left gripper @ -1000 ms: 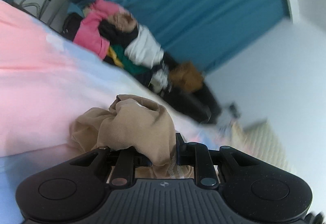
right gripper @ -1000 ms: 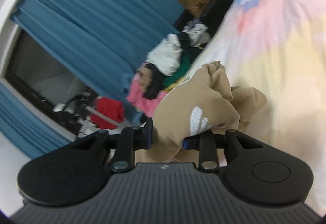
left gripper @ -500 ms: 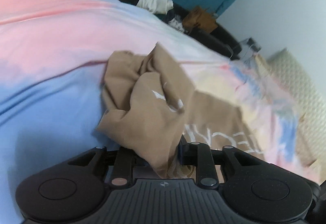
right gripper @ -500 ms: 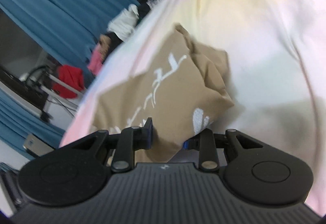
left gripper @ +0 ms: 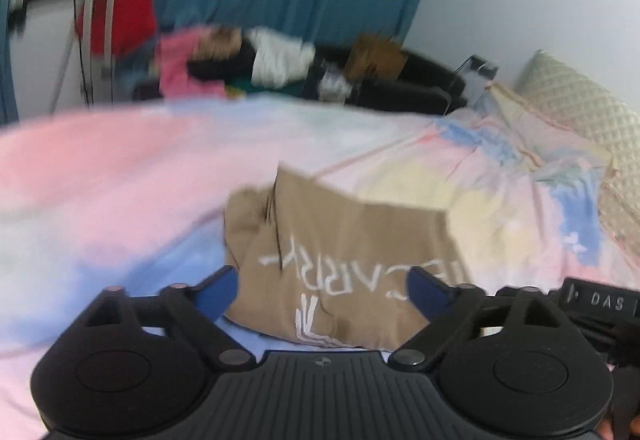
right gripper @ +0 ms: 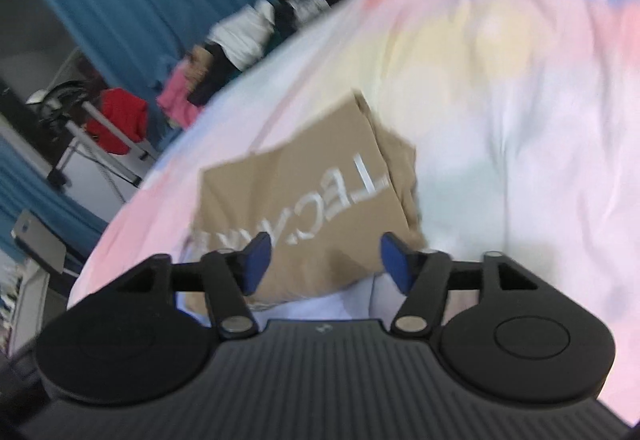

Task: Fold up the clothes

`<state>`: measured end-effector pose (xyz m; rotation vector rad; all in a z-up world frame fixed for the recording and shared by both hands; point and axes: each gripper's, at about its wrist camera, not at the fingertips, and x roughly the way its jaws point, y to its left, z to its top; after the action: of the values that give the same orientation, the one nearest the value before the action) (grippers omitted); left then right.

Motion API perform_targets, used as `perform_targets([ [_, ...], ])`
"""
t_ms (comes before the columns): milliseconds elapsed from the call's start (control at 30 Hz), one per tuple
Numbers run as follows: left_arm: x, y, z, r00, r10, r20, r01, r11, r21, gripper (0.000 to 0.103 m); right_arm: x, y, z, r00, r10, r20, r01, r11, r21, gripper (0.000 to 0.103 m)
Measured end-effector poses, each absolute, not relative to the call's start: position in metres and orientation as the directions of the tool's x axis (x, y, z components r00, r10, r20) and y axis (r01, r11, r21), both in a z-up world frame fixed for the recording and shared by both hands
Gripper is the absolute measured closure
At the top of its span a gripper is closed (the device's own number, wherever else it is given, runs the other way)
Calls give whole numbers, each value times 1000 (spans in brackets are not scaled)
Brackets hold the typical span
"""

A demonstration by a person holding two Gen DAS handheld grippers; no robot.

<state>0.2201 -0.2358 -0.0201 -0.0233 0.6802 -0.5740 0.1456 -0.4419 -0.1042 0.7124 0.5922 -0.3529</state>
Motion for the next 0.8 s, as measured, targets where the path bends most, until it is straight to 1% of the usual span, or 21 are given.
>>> perform_targets([
  [67,199,-230,4,647,-513,-564,509,841,-181,2,128,-436,-81,803,-113,-585,459,742,488,38],
  [100,187,-226,14,660,-511,-551,513,842,-167,0,119,-431,-70,813,-117,-570,445,756,479,35],
  [133,175,-223,25,673,-508,-537,516,843,-151,0,110,-426,-59,825,-117,-552,426,771,473,26],
  [167,163,-219,35,687,-505,-522,517,845,-138,0,100,-421,-49,837,-118,-534,407,786,465,22],
  [300,112,-197,72,722,-510,-467,514,848,-130,0,62,-397,-14,878,-140,-458,343,851,397,19],
  [400,74,-179,93,751,-503,-428,510,853,-109,0,33,-383,1,898,-136,-420,304,879,367,17],
  [533,24,-159,103,778,-495,-388,520,853,-47,0,-2,-365,6,915,-133,-380,269,905,330,17],
  [633,-10,-148,99,799,-478,-365,512,859,-4,0,-20,-352,1,924,-142,-355,251,926,284,17],
  [800,-47,-131,82,828,-450,-333,479,878,4,0,-36,-333,-19,936,-154,-315,238,939,247,17],
])
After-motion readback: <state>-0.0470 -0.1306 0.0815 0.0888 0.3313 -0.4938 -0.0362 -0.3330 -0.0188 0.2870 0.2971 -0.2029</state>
